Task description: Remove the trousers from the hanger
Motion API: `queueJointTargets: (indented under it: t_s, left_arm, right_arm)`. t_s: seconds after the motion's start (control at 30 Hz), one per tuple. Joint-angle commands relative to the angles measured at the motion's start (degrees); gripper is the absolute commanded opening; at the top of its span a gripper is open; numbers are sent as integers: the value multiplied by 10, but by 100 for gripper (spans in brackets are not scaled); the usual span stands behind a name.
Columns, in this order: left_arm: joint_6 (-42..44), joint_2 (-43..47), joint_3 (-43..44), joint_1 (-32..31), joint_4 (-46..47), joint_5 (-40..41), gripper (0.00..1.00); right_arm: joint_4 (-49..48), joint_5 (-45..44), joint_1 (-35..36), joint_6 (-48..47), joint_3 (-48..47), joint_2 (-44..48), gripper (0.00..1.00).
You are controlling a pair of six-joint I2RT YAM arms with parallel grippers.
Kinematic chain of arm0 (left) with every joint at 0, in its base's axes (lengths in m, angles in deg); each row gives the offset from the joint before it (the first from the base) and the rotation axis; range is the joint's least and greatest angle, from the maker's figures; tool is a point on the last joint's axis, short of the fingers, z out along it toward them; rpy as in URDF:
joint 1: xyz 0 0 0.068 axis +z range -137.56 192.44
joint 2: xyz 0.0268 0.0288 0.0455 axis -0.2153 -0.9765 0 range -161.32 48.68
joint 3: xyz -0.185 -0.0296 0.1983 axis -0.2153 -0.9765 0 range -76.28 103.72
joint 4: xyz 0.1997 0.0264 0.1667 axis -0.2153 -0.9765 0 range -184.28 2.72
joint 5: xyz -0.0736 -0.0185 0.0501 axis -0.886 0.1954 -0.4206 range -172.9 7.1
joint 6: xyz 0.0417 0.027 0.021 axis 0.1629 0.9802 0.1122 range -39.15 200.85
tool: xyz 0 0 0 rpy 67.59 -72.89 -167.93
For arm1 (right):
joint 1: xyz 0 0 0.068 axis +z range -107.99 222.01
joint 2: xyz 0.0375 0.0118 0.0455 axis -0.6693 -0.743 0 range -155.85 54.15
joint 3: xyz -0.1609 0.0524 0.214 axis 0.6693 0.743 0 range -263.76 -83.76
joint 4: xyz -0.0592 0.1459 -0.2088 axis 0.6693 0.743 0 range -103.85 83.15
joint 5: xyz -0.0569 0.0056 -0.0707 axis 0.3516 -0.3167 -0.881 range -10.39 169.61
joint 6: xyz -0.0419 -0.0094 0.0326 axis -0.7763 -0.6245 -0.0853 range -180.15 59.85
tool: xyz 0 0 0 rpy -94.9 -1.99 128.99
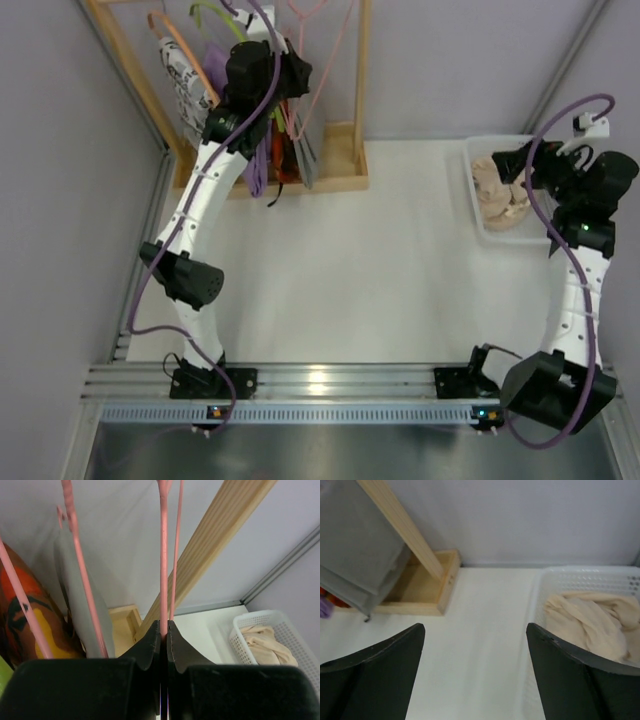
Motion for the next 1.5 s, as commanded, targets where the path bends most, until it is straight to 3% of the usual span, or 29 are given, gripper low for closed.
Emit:
queueJointTargets:
  t_s: [0.0, 0.07, 0.1, 0.13, 0.2, 0.33, 0.5, 0.93, 1.13, 1.47]
  left_arm:
    - [-31, 56, -34, -20, 7, 57, 0]
    - [-37, 66, -44, -44, 7, 112, 0]
    - [-35, 70, -47, -54, 6, 134, 0]
    - [-38, 76, -51, -74, 7, 190, 0]
    - [-57, 81, -58, -87, 7, 206, 0]
    - [-76, 96, -62, -101, 5, 235, 0]
    - [-75, 110, -68, -137, 8, 265, 0]
    - [-67, 104, -63, -159, 16, 295, 0]
    - [-74, 94, -52, -160, 15, 290, 0]
    - [-62, 88, -46, -175, 21, 300, 0]
  right_arm:
    - [-91, 14, 91, 120, -109, -23, 82]
    - [-48, -29, 158, 124, -171, -53, 75]
    - [-34, -78, 222, 129, -230, -88, 65]
    - [-43, -91, 249, 139, -249, -103, 62]
    - [-52, -110, 326, 153, -292, -144, 52]
    - [-63, -123, 408, 156, -314, -195, 50]
    - [-61, -146, 479, 138, -341, -236, 39]
    - [-34, -124, 535, 132, -400, -258, 41]
    - [-53, -89, 547, 169, -382, -253, 57]
    - [-86, -93, 568, 227, -372, -282, 56]
